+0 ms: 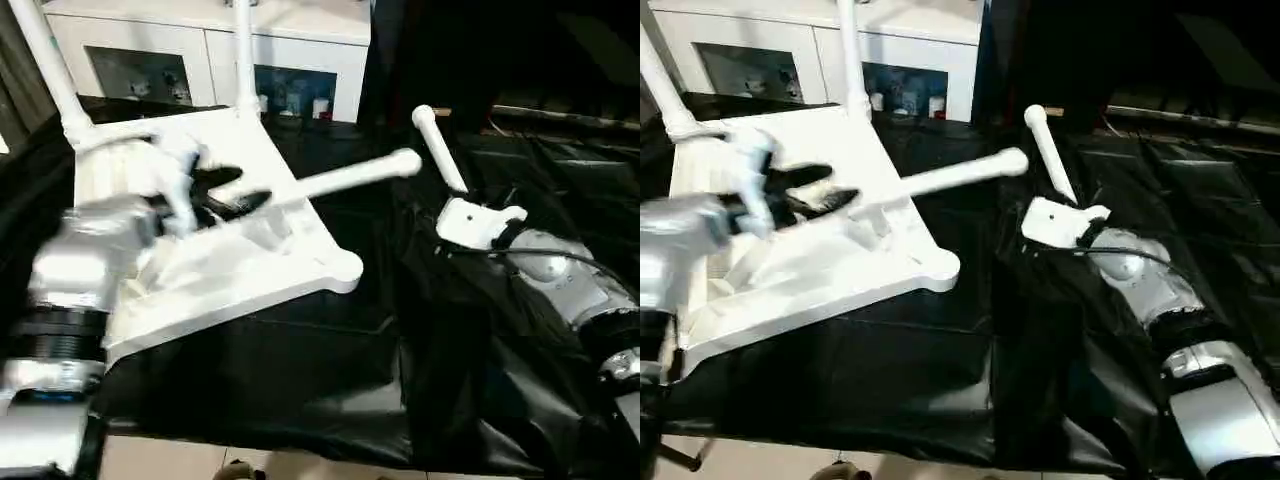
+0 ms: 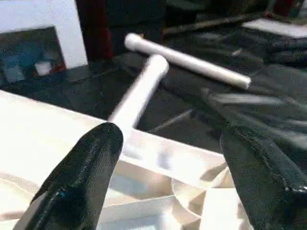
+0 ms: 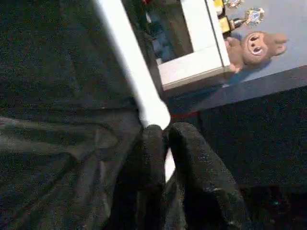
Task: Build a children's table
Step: Insert table leg to table base
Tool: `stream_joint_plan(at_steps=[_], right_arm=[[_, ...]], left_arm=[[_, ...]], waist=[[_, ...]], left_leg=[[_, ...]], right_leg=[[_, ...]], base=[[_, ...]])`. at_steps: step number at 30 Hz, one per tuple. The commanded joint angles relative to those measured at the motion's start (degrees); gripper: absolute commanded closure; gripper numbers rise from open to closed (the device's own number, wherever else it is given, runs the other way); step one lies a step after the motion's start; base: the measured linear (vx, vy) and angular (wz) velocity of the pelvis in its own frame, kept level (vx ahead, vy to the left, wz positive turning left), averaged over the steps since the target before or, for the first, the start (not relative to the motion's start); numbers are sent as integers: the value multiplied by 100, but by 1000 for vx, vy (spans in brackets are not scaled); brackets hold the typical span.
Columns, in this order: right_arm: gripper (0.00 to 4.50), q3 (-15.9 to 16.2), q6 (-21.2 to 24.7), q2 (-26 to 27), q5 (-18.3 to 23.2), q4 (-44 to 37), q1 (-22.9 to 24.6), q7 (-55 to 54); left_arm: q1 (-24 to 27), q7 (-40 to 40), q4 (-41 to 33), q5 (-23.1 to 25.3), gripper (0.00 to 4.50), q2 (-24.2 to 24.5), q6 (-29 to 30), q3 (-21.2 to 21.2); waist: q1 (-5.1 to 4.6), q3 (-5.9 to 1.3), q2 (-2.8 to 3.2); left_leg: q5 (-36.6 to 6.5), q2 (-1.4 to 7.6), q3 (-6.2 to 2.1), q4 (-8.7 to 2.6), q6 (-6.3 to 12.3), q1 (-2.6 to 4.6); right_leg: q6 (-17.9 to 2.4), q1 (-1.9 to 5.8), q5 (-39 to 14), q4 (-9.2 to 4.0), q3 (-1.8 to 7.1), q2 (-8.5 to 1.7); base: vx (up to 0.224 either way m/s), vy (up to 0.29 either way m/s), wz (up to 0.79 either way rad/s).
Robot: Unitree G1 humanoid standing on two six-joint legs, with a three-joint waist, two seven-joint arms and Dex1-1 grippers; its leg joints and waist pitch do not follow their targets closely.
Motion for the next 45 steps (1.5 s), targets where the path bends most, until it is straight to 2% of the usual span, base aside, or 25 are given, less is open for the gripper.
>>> stream_joint_plan(at_steps=[1,5,7,9,11,14,18,19,20,21,22,26,28,29,30,32,33,34,36,39,44,45], right_arm=[[439,-140,115,-7,68,-121,59,-14],[439,-205,226,76,238,-231,151,80],[439,-211,258,93,263,-300,194,100],[439,-223,276,107,280,-363,239,114],[439,-270,345,166,366,-535,365,164],[439,-431,521,291,677,-769,522,301],[439,-720,848,510,1196,-1081,702,373],[439,-954,1121,691,1547,-1210,762,340],[439,-1055,1246,764,1665,-1284,792,351],[439,-1101,1322,800,1746,-1339,818,422],[439,-1122,1376,819,1795,-1393,849,478],[439,-1184,1671,940,2031,-1704,985,685],[439,-1197,1824,977,2087,-1883,1039,753],[439,-1193,1904,986,2109,-2003,1080,802],[439,-1202,1990,996,2152,-2118,1121,840],[439,-1212,2139,982,2218,-2337,1222,917],[439,-1216,2170,973,2235,-2373,1244,946],[439,-1222,2203,962,2250,-2411,1268,982],[439,-1223,2287,934,2272,-2477,1325,1084],[439,-1213,2341,929,2279,-2541,1366,1175],[439,-1193,2594,931,2294,-2827,1425,1236],[439,-1198,2660,939,2321,-2892,1451,1256]], left_arm=[[-40,457,310,476,68,-178,-389,-239],[-271,1149,944,932,68,-410,-891,-370],[-361,1263,1108,954,39,-461,-977,-339],[-428,1309,1200,1036,32,-446,-1053,-391],[-690,1736,1586,1257,5,-486,-1434,-379],[-876,1982,1864,1359,5,-534,-1667,-316],[-924,2275,1987,1373,5,-611,-1972,-196],[-984,2473,2144,1456,5,-612,-2156,-189],[-1052,2572,2307,1508,5,-607,-2282,-199],[-1135,2599,2469,1521,5,-606,-2295,-206],[-1210,2596,2619,1542,5,-605,-2310,-223],[-1516,2593,3257,1664,5,-608,-2320,-285],[-1606,2616,3483,1724,5,-608,-2316,-316],[-1630,2562,3570,1795,5,-603,-2353,-389],[-1643,2488,3628,1808,5,-615,-2396,-416],[-1564,2010,3522,1603,5,-694,-2300,-373],[-1548,1946,3509,1575,5,-709,-2290,-366],[-1535,1890,3507,1558,5,-723,-2289,-360],[-1615,1958,3794,1696,5,-724,-2437,-402],[-1834,2274,4173,1829,5,-687,-2565,-380],[-2139,2556,4485,1915,5,-638,-2645,-339],[-2173,2543,4525,1964,5,-638,-2628,-376]], waist=[[-12,-415,13],[-9,-425,15],[-6,-426,13],[-7,-432,10],[-3,-429,10],[-2,-431,50],[4,-440,33],[6,-442,37],[8,-443,40],[-7,-438,-5],[13,-440,19],[25,-436,27],[41,-437,26],[38,-434,102],[28,-432,70],[43,-440,65],[42,-440,42],[48,-444,61],[44,-438,19],[44,-431,22],[43,-429,33],[39,-421,7]], left_leg=[[-1087,265,-141,-351,144,112],[-1212,272,-158,-360,138,128],[-1160,267,-162,-362,146,121],[-1137,278,-165,-361,166,123],[-1102,261,-158,-352,227,114],[-1095,284,-176,-365,243,123],[-1074,291,-174,-362,266,119],[-1065,289,-175,-363,291,121],[-1090,293,-176,-369,288,125],[-1093,284,-172,-374,302,118],[-1103,290,-177,-375,261,139],[-1087,298,-185,-382,211,135],[-1052,295,-190,-390,232,128],[-1065,293,-193,-386,219,140],[-1085,304,-195,-395,226,137],[-990,307,-191,-387,242,133],[-959,307,-188,-387,261,131],[-899,312,-186,-380,284,128],[-922,308,-181,-379,316,125],[-980,301,-183,-381,321,133],[-976,313,-196,-390,286,137],[-978,318,-194,-392,300,133]], right_leg=[[-1163,298,-595,-457,310,-430],[-1063,293,-791,-479,305,-437],[-1082,304,-691,-475,300,-438],[-1125,300,-628,-462,299,-451],[-1149,302,-541,-469,302,-436],[-1170,306,-478,-467,297,-459],[-1259,324,-302,-450,302,-462],[-1267,319,-293,-449,302,-465],[-1253,316,-340,-454,303,-465],[-1224,318,-388,-467,298,-450],[-1206,303,-519,-473,296,-469],[-1191,305,-542,-473,302,-492],[-1197,312,-489,-471,300,-498],[-1205,296,-473,-476,302,-492],[-1204,313,-409,-485,303,-488],[-1288,323,-242,-462,308,-514],[-1319,327,-213,-461,307,-517],[-1375,325,-125,-449,304,-522],[-1367,331,-197,-459,301,-524],[-1254,324,-403,-483,304,-522],[-1251,320,-429,-483,300,-525],[-1246,320,-424,-487,303,-530]], base=[[0,0,0],[0,0,0],[0,0,0],[0,0,0],[0,0,0],[0,0,0],[0,0,0],[0,0,0],[0,0,0],[0,0,0],[0,0,0],[0,0,0],[0,0,0],[0,0,0],[0,0,0],[0,0,0],[0,0,0],[0,0,0],[0,0,0],[0,0,0],[0,0,0],[0,0,0]])
